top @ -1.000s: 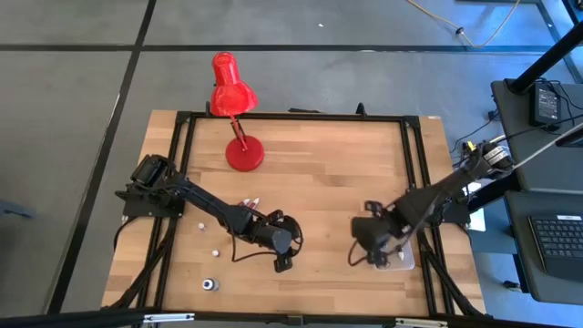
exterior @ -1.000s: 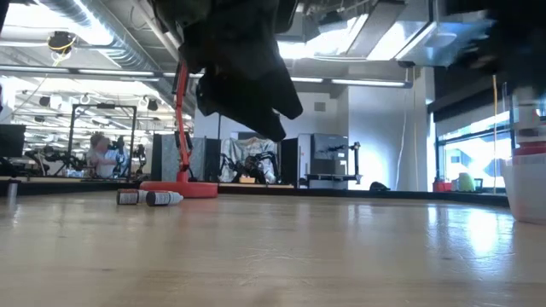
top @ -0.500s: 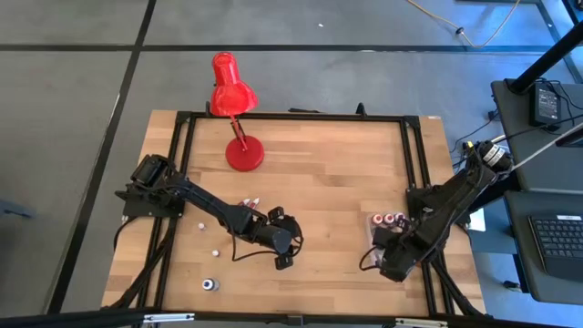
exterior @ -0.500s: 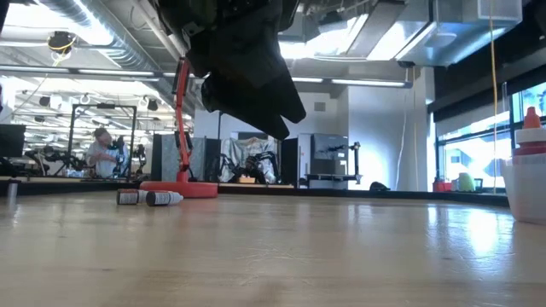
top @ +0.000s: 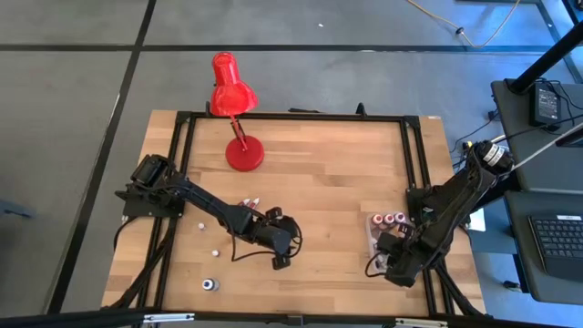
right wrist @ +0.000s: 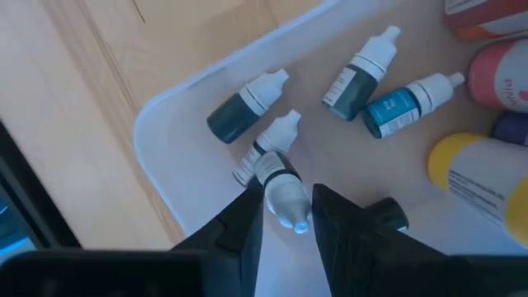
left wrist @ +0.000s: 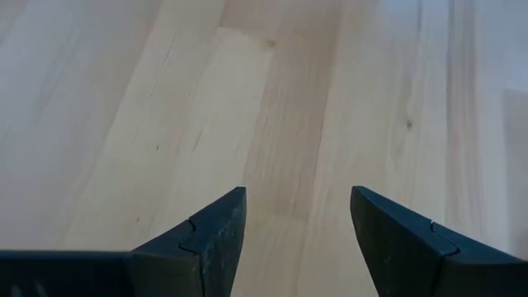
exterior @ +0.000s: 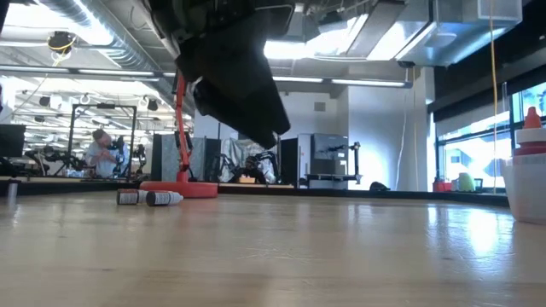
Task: Pick & Place food coloring
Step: Put the right small black bottle into the transparent container, then put the right small red bottle into the transparent container
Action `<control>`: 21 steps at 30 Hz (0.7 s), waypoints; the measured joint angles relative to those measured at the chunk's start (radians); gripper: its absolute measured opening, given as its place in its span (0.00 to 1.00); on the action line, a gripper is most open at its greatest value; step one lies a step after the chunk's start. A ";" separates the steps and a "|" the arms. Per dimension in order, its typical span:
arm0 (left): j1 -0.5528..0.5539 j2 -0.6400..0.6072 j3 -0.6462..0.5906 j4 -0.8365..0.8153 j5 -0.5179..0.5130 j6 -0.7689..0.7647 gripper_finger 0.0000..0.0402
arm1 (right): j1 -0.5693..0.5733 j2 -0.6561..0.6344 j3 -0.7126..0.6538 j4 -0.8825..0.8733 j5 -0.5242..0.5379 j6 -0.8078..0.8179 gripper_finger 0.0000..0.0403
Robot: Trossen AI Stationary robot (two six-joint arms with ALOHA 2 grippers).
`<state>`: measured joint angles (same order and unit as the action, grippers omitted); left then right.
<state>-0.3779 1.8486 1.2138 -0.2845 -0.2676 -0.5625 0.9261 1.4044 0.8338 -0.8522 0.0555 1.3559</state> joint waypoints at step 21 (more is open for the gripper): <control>0.101 0.001 -0.001 -0.457 -0.155 -0.403 0.63 | 0.000 0.000 0.001 -0.001 -0.003 -0.002 0.28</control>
<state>-0.2765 1.8492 1.2129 -0.7416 -0.4227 -0.9652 0.9264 1.4048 0.8352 -0.8536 0.0521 1.3540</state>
